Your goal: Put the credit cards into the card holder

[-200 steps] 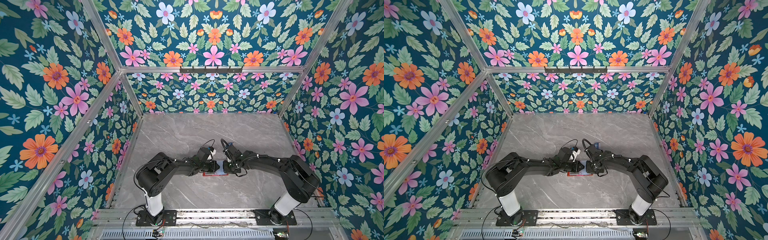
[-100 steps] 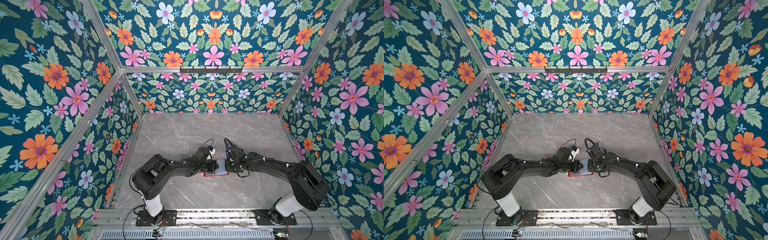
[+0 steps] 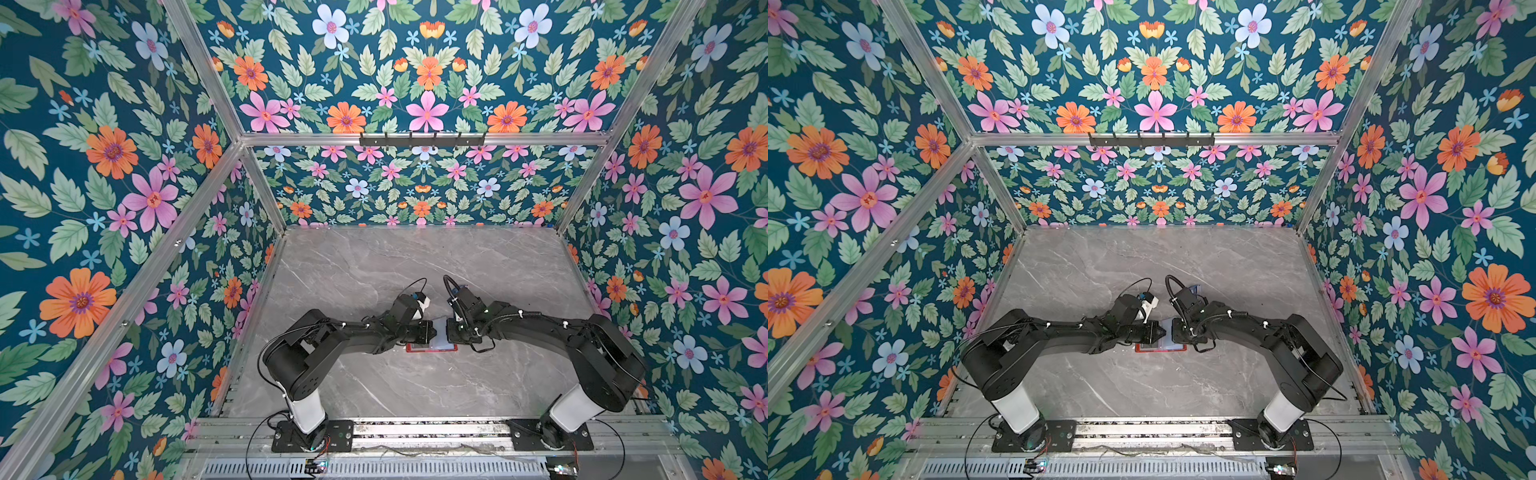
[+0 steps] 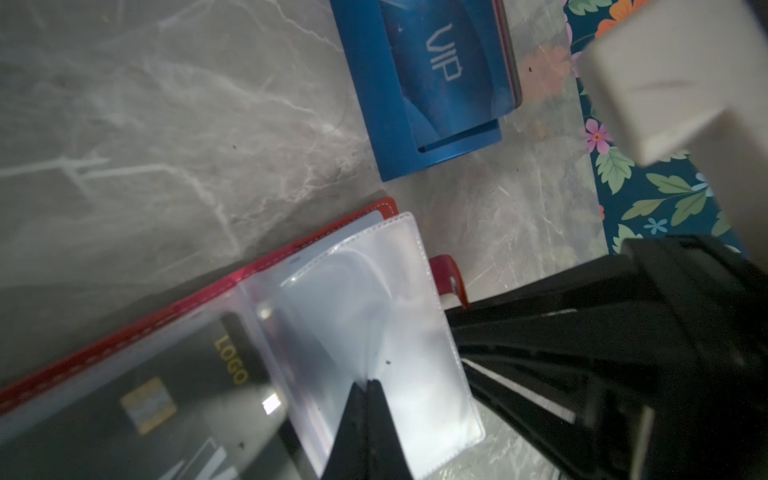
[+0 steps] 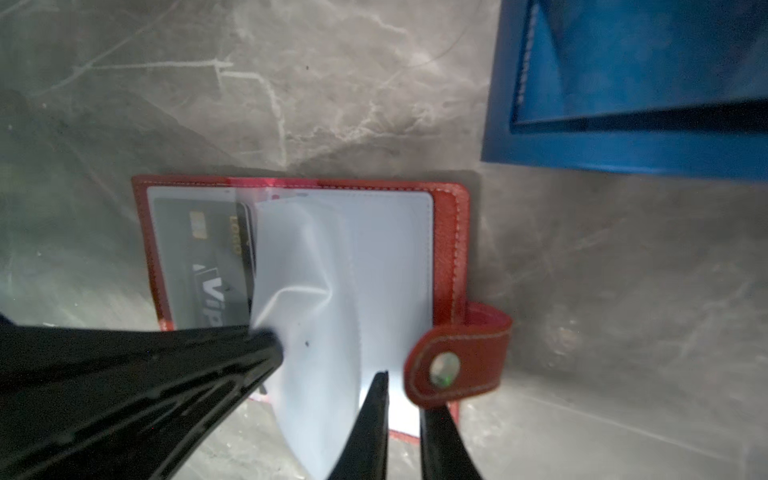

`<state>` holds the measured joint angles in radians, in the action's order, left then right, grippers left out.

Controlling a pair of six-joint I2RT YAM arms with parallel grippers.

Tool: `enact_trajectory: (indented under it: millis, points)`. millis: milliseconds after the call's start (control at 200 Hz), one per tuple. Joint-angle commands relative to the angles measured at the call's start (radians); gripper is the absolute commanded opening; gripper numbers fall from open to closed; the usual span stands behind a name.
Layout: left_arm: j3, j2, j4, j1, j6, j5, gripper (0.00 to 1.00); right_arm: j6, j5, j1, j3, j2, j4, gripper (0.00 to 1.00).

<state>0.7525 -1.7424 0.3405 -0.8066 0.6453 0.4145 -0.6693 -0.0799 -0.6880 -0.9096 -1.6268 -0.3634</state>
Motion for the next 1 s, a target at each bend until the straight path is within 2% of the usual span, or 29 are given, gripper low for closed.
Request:
enact_trajectory:
  millis: [0,120,240,320,505,695,815,995]
  points:
    - [0.000,0.004,0.014,0.001,-0.010,0.001,0.00,0.013,-0.028,-0.002,-0.011,-0.008,0.010,0.19]
    - [-0.007,0.021,0.009,0.001,-0.010,-0.020,0.00,0.017,-0.057,-0.004,-0.010,-0.001,0.036,0.24]
    - [-0.037,0.081,-0.006,0.001,-0.022,-0.088,0.22,0.026,-0.090,-0.004,-0.012,-0.004,0.061,0.31]
    - [-0.056,0.127,-0.038,0.001,-0.035,-0.147,0.31,0.036,-0.125,-0.007,-0.021,-0.011,0.082,0.34]
    - [-0.091,0.232,-0.117,0.001,-0.052,-0.283,0.32,0.056,-0.147,-0.032,-0.074,-0.078,0.081,0.37]
    - [-0.127,0.319,-0.166,0.001,-0.054,-0.381,0.31,0.064,-0.152,-0.056,-0.122,-0.125,0.077,0.32]
    - [-0.131,0.314,-0.173,0.000,-0.060,-0.371,0.27,0.062,-0.149,-0.058,-0.134,-0.146,0.074,0.26]
    - [-0.128,0.236,-0.119,0.000,-0.059,-0.268,0.24,0.056,-0.141,-0.062,-0.135,-0.160,0.071,0.19]
